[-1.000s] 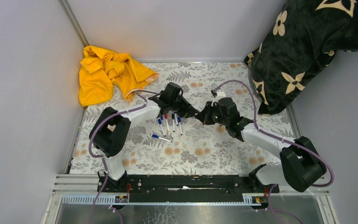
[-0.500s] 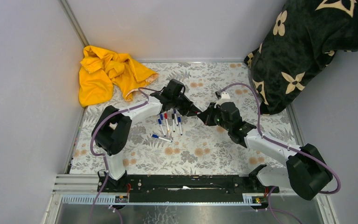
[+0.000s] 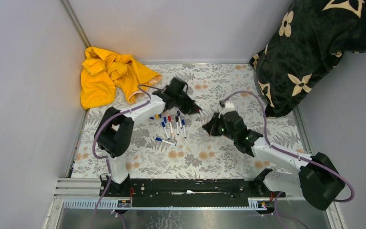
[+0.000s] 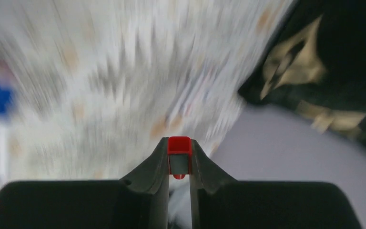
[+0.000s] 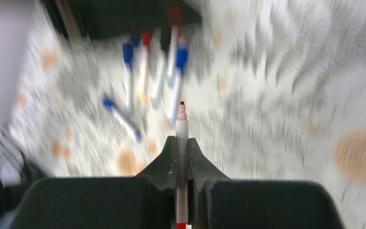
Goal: Open the pen caps
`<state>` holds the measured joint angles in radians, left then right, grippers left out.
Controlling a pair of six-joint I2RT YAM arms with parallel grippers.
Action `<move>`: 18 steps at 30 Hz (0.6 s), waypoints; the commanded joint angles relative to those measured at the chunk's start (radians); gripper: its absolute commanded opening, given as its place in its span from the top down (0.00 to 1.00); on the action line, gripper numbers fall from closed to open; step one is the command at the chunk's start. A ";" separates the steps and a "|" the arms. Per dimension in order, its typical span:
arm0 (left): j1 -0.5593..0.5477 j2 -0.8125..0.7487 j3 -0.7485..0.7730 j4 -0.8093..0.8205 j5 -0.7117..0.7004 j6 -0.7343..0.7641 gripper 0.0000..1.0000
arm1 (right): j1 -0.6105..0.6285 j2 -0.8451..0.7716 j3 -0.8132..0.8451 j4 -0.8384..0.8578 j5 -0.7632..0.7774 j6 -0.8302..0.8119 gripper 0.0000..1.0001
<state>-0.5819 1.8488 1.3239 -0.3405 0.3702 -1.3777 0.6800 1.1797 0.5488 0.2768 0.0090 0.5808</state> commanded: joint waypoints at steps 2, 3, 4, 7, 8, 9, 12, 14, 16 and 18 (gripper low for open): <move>0.208 0.038 0.106 0.191 -0.414 0.019 1.00 | 0.087 -0.056 -0.109 -0.391 -0.127 0.027 1.00; 0.209 0.043 0.119 0.183 -0.422 0.035 1.00 | 0.090 -0.063 -0.108 -0.396 -0.126 0.028 1.00; 0.209 0.048 0.129 0.182 -0.424 0.045 1.00 | 0.093 -0.069 -0.107 -0.404 -0.121 0.030 1.00; 0.210 0.059 0.152 0.177 -0.410 0.069 1.00 | 0.092 -0.068 -0.097 -0.409 -0.100 0.022 1.00; 0.209 0.061 0.154 0.173 -0.407 0.083 1.00 | 0.092 -0.060 -0.085 -0.418 -0.093 0.014 1.00; 0.210 0.060 0.152 0.167 -0.404 0.097 1.00 | 0.092 -0.054 -0.073 -0.421 -0.090 0.007 1.00; 0.210 0.052 0.146 0.120 -0.402 0.180 1.00 | 0.093 -0.050 -0.038 -0.431 -0.044 -0.004 1.00; 0.209 0.043 0.146 0.058 -0.416 0.240 1.00 | 0.092 -0.032 -0.010 -0.433 -0.015 -0.027 1.00; 0.208 0.027 0.131 0.004 -0.448 0.293 1.00 | 0.090 0.010 0.039 -0.453 0.033 -0.057 1.00; 0.208 0.012 0.113 -0.065 -0.489 0.332 1.00 | 0.087 0.053 0.086 -0.463 0.067 -0.086 1.00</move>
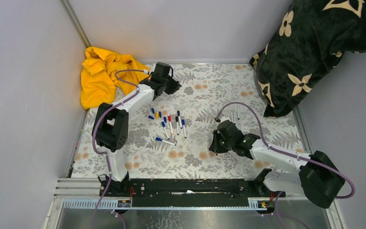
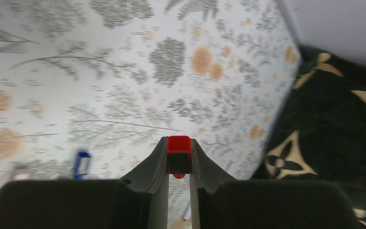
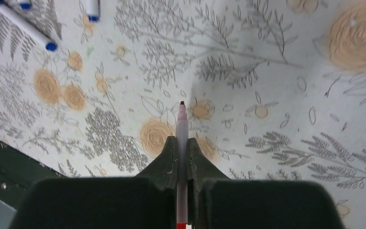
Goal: Open the pen caps
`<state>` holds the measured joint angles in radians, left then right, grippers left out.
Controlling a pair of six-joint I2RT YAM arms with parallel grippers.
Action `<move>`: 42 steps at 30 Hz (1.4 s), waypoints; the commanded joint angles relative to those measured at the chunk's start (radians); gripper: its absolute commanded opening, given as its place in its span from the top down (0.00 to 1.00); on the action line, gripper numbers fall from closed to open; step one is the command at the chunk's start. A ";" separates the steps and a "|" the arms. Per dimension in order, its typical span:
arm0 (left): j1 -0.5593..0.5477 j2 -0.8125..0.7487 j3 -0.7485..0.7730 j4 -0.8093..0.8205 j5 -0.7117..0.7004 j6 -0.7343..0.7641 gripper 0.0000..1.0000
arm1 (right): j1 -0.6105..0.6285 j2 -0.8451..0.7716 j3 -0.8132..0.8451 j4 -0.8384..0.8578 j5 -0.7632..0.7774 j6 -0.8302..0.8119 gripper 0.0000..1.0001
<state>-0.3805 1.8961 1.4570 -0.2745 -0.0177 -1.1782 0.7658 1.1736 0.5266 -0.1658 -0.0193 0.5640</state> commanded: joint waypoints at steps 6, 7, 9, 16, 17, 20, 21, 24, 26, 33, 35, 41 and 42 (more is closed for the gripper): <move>0.008 -0.034 -0.009 -0.300 -0.235 0.241 1.00 | -0.051 0.162 0.229 -0.023 0.176 -0.131 1.00; 0.008 -0.030 -0.003 -0.327 -0.255 0.251 1.00 | -0.067 0.182 0.244 -0.025 0.179 -0.141 1.00; 0.008 -0.024 0.003 -0.367 -0.294 0.262 1.00 | -0.102 0.217 0.268 -0.016 0.183 -0.159 1.00; 0.024 -0.014 -0.026 -0.421 -0.357 0.277 0.98 | -0.182 0.327 0.338 0.014 0.199 -0.219 1.00; 0.028 -0.010 -0.029 -0.422 -0.360 0.279 0.96 | -0.190 0.343 0.347 0.019 0.207 -0.224 1.00; 0.036 0.002 -0.034 -0.424 -0.370 0.284 0.88 | -0.209 0.391 0.374 0.028 0.215 -0.228 1.00; 0.039 0.006 -0.034 -0.423 -0.371 0.289 0.86 | -0.212 0.411 0.384 0.032 0.220 -0.229 1.00; 0.049 0.015 -0.037 -0.423 -0.377 0.295 0.76 | -0.216 0.453 0.411 0.034 0.227 -0.232 1.00; 0.051 0.021 -0.038 -0.422 -0.381 0.300 0.71 | -0.218 0.475 0.423 0.037 0.235 -0.233 0.97; 0.055 0.037 -0.044 -0.416 -0.381 0.301 0.55 | -0.240 0.531 0.454 0.042 0.258 -0.235 0.93; 0.057 0.039 -0.044 -0.416 -0.381 0.301 0.55 | -0.248 0.537 0.458 0.042 0.262 -0.235 0.92; 0.063 0.028 -0.046 -0.413 -0.378 0.294 0.55 | -0.263 0.547 0.459 0.036 0.292 -0.242 0.86; 0.063 0.025 -0.046 -0.413 -0.378 0.293 0.55 | -0.264 0.549 0.458 0.035 0.297 -0.241 0.83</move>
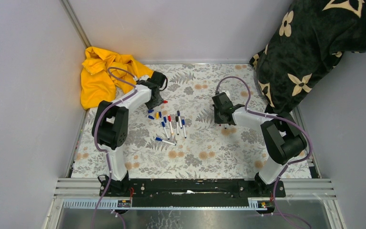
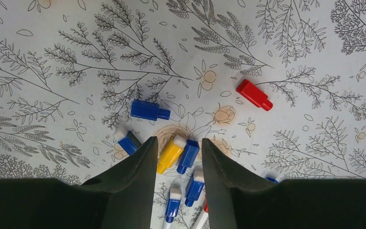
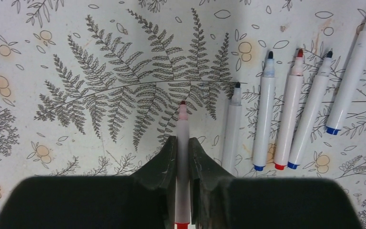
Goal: Open the pen caps
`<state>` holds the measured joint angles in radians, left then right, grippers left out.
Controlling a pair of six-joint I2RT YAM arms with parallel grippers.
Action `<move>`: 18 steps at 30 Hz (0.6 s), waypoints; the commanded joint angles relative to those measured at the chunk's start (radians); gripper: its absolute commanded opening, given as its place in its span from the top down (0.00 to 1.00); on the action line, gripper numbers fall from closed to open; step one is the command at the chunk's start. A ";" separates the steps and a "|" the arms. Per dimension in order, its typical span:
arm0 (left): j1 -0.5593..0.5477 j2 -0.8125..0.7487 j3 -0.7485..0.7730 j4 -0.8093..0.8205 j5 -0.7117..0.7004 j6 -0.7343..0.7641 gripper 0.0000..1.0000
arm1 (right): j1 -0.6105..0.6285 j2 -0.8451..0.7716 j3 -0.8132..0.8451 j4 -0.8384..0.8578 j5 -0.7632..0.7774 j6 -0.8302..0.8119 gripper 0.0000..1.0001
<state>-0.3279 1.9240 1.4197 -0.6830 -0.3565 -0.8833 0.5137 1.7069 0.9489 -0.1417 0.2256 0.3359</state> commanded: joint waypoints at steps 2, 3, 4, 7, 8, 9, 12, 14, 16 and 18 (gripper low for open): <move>0.012 -0.008 -0.007 -0.002 -0.042 -0.004 0.54 | -0.012 0.015 0.031 0.009 0.067 -0.015 0.81; 0.014 -0.012 -0.007 -0.001 -0.042 -0.006 0.54 | -0.013 0.016 0.029 0.009 0.073 -0.017 0.80; 0.016 -0.014 -0.005 -0.001 -0.041 -0.009 0.54 | -0.014 0.018 0.027 0.008 0.079 -0.018 0.77; 0.018 -0.027 0.000 0.000 -0.040 -0.016 0.54 | -0.016 0.026 0.021 0.010 0.090 -0.020 0.73; 0.019 -0.032 0.001 0.000 -0.039 -0.019 0.54 | -0.015 0.031 0.019 0.008 0.095 -0.021 0.72; 0.019 -0.035 0.003 0.002 -0.033 -0.020 0.54 | -0.015 0.035 0.017 0.008 0.098 -0.021 0.70; 0.023 -0.038 0.017 0.005 -0.028 -0.026 0.54 | -0.015 0.040 0.007 0.010 0.104 -0.020 0.66; 0.023 -0.037 0.027 0.016 -0.017 -0.027 0.53 | -0.015 0.037 0.005 0.011 0.106 -0.019 0.62; 0.023 -0.028 0.049 0.020 0.000 -0.029 0.53 | -0.015 0.027 0.007 0.011 0.109 -0.021 0.58; 0.023 -0.017 0.074 0.020 0.016 -0.030 0.53 | -0.015 0.010 0.012 0.014 0.109 -0.033 0.55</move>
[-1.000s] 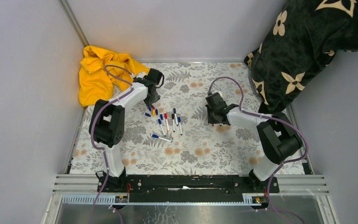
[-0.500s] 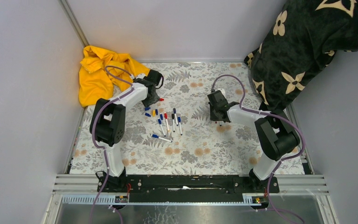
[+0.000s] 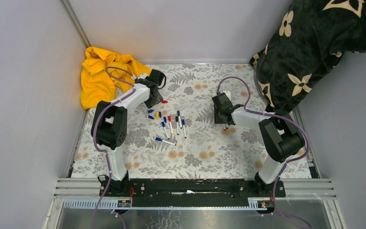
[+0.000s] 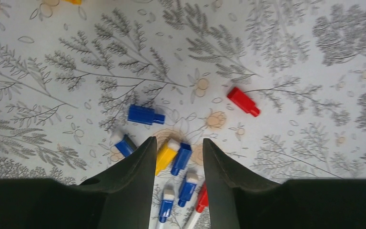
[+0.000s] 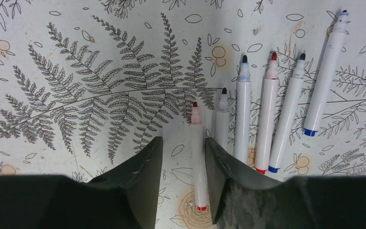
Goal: Open the pen caps
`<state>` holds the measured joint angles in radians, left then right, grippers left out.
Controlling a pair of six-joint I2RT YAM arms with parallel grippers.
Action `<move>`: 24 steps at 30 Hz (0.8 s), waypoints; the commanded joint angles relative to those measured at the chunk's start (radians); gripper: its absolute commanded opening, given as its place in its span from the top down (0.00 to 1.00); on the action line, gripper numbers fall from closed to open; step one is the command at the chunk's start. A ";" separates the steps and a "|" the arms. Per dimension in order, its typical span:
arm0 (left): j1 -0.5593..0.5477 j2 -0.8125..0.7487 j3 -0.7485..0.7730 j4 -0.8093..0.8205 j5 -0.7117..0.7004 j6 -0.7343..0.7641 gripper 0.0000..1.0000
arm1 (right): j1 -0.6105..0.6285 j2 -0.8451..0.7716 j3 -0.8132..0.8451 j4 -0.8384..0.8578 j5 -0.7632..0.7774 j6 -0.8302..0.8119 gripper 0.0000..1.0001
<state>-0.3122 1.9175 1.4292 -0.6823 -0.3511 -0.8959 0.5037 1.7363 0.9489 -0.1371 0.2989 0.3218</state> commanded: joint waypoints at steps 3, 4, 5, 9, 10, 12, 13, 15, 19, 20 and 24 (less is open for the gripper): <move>0.005 -0.010 0.083 0.024 0.031 -0.019 0.53 | -0.005 -0.045 0.030 0.008 0.030 -0.051 0.51; 0.005 -0.013 0.084 0.027 0.036 -0.019 0.51 | -0.005 -0.052 0.039 0.008 0.021 -0.060 0.50; 0.005 -0.019 0.081 0.031 0.043 -0.020 0.49 | -0.004 -0.060 0.049 0.007 0.012 -0.070 0.49; 0.005 -0.055 0.055 0.050 0.075 -0.023 0.37 | 0.006 -0.076 0.093 -0.005 -0.048 -0.095 0.44; 0.005 -0.069 0.048 0.053 0.083 -0.024 0.34 | 0.012 -0.077 0.106 -0.010 -0.056 -0.099 0.43; 0.004 -0.087 0.030 0.063 0.099 -0.023 0.32 | 0.030 -0.074 0.134 -0.023 -0.079 -0.106 0.42; 0.004 -0.097 0.024 0.064 0.105 -0.024 0.31 | 0.040 -0.071 0.149 -0.032 -0.088 -0.112 0.41; 0.002 -0.119 0.006 0.068 0.115 -0.025 0.30 | 0.070 -0.064 0.174 -0.043 -0.104 -0.121 0.41; -0.002 -0.165 -0.029 0.077 0.124 -0.033 0.30 | 0.138 -0.039 0.219 -0.076 -0.124 -0.106 0.40; -0.002 -0.175 -0.035 0.078 0.128 -0.035 0.30 | 0.155 -0.032 0.225 -0.079 -0.133 -0.098 0.40; -0.003 -0.211 -0.054 0.079 0.143 -0.040 0.30 | 0.236 0.010 0.252 -0.097 -0.156 -0.076 0.40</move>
<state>-0.3134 1.7546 1.3998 -0.6453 -0.2295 -0.9215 0.6712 1.7130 1.1458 -0.2012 0.1852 0.2287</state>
